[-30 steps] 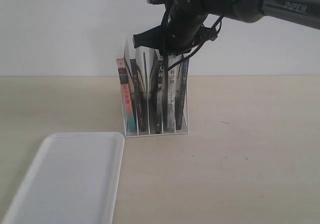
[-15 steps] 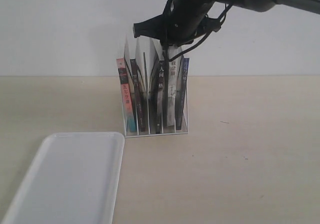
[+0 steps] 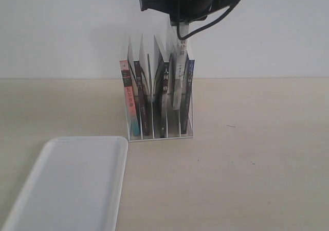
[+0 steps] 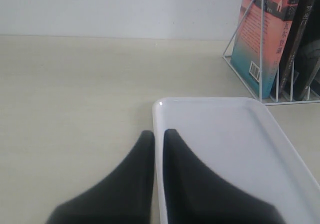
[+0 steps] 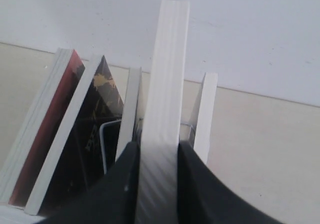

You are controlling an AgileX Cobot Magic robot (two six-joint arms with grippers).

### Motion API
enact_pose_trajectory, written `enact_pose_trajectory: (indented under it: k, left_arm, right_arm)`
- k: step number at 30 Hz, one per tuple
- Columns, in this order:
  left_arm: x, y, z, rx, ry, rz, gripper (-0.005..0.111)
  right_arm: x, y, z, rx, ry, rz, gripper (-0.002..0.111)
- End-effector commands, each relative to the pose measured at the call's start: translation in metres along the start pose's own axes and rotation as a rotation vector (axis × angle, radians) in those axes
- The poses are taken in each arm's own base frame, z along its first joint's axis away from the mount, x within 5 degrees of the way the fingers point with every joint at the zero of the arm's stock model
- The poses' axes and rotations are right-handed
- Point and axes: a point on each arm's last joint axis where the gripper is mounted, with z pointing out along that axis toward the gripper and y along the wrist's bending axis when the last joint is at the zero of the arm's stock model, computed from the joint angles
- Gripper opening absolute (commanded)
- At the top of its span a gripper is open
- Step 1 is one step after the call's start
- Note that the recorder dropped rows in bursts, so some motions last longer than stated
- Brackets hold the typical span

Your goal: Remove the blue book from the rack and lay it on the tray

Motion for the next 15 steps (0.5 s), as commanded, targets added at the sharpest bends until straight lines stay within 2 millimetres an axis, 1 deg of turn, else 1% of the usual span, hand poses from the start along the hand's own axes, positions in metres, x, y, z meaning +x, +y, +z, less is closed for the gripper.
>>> enact_pose_trajectory:
  k: [1,15]
  left_arm:
    - [0.0006,0.0003,0.0001,-0.004,-0.004,-0.008,0.006]
    - [0.0006,0.0003,0.0001,-0.004,-0.004,-0.008,0.006]
  right_arm:
    - [-0.0157,-0.0051,-0.0219,0.003,-0.083,-0.010,0.000]
    - [-0.0148,-0.0047,-0.0214,-0.001,-0.077,0.004,0.000]
